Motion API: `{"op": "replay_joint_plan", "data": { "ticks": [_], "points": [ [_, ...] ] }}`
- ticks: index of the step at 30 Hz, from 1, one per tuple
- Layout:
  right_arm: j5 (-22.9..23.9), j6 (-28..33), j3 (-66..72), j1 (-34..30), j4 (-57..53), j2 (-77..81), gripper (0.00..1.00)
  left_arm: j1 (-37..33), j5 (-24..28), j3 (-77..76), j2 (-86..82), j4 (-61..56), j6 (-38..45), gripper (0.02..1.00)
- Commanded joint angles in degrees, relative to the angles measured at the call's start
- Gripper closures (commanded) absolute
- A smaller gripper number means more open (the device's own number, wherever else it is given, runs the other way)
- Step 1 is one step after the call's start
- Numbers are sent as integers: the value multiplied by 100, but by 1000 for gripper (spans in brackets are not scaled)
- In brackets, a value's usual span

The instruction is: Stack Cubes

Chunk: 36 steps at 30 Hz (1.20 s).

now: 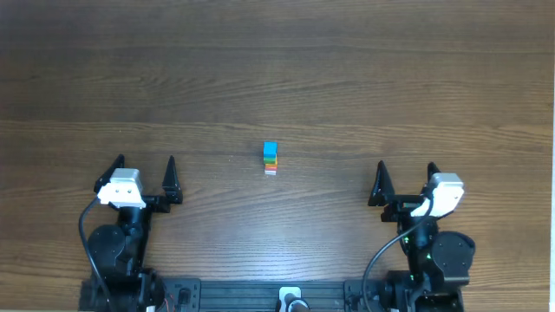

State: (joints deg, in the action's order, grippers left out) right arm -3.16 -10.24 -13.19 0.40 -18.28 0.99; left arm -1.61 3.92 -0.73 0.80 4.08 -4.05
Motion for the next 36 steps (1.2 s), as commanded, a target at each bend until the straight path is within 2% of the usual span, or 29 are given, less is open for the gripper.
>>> {"op": "replay_joint_plan", "data": {
  "ticks": [1,9,15,18,21,36],
  "points": [
    [-133,109,417,4,251,-66,9,-28,31,37,-26,2,66,18],
    [-22,181,1021,2,822,-68,7,-28,31,37,-24,2,66,20],
    [195,1274,1025,2,822,-68,7,-28,31,37,-26,2,66,18],
    [114,1255,1029,17,826,-68,7,-28,31,37,-26,2,66,18],
    [107,1541,1029,17,831,-68,7,-28,31,37,-26,2,66,18],
    [107,1545,1029,17,826,-66,9,-28,31,37,-24,2,66,18]
  ]
}}
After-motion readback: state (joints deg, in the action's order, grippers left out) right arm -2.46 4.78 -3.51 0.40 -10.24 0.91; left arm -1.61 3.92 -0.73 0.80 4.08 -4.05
